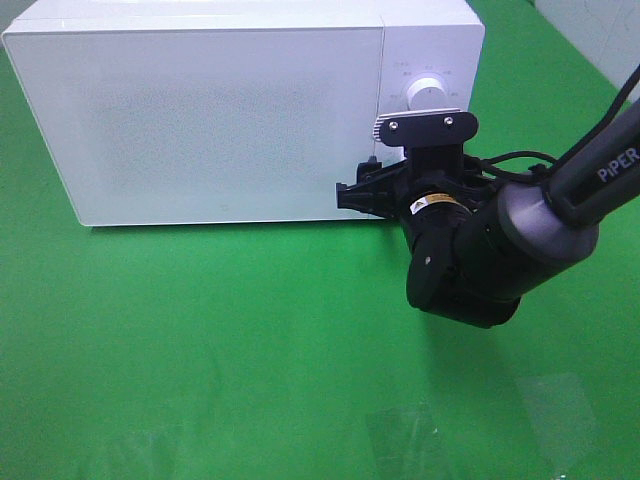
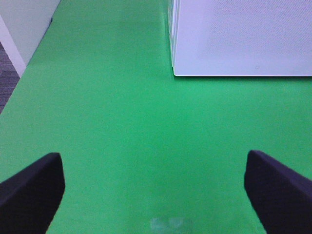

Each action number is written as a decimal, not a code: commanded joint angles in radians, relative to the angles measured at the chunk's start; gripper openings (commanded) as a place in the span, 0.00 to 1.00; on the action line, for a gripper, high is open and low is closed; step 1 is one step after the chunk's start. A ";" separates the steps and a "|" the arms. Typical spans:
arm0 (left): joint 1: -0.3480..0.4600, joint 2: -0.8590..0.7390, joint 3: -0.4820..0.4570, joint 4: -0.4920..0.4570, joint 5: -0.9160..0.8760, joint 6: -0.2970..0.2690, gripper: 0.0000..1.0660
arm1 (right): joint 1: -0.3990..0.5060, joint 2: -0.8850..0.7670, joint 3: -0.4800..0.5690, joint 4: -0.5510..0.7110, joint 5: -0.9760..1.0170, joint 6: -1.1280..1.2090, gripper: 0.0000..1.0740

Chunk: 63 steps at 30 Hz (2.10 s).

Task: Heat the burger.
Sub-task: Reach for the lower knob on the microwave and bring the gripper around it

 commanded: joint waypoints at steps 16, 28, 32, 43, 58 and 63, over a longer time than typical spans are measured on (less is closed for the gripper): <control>0.003 -0.016 0.001 -0.003 -0.004 -0.001 0.88 | -0.008 -0.026 -0.012 0.010 -0.046 -0.041 0.62; 0.003 -0.016 0.001 -0.003 -0.004 -0.001 0.88 | -0.008 -0.026 -0.012 -0.007 -0.045 -0.009 0.00; 0.003 -0.016 0.001 -0.003 -0.004 -0.001 0.88 | -0.008 -0.026 -0.012 -0.023 -0.045 0.039 0.00; 0.003 -0.016 0.001 -0.003 -0.004 -0.001 0.88 | -0.008 -0.026 -0.012 -0.192 -0.084 0.830 0.00; 0.003 -0.016 0.001 -0.003 -0.004 -0.001 0.88 | -0.008 -0.026 -0.012 -0.282 -0.205 1.828 0.00; 0.003 -0.016 0.001 -0.003 -0.004 -0.001 0.88 | -0.008 -0.026 -0.012 -0.307 -0.197 1.806 0.00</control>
